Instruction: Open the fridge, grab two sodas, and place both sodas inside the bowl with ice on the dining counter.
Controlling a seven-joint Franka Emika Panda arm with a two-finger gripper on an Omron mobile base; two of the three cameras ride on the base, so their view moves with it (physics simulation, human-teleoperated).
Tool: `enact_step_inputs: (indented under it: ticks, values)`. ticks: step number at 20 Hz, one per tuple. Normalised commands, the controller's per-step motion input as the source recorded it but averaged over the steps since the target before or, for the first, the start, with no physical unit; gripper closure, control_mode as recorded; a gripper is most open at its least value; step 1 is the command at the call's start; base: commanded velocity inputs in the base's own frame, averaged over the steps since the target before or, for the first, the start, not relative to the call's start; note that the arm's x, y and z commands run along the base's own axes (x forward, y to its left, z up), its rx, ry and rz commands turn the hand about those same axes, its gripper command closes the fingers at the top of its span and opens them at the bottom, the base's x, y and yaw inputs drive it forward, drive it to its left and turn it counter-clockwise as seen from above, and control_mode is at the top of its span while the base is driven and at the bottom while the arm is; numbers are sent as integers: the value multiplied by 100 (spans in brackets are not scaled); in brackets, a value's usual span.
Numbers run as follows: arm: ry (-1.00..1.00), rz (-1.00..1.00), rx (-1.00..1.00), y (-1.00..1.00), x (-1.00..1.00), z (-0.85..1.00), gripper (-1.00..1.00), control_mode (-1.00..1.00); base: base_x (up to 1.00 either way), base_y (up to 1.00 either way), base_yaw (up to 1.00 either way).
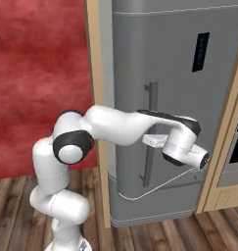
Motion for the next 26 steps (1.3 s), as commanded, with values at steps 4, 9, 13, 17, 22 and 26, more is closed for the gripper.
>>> enact_step_inputs:
  ticks: [4, 9, 13, 17, 22, 26]
  values:
    - [-8, -15, 0, -59, -82, 1, -100, -100, 0, 0, 0]
    - [-32, -6, -3, 23, -70, 30, -100, -100, 0, 0, 0]
    - [-34, 1, -3, 4, -29, 36, -100, -100, 0, 0, 0]
    - [-21, -4, -4, 13, -17, 38, -100, -100, 0, 0, 0]
    - [-1, -20, -1, -14, -1, 9, -100, -100, 0, 0, 0]
    - [2, -32, 0, -15, -5, 0, -100, -100, 0, 0, 0]
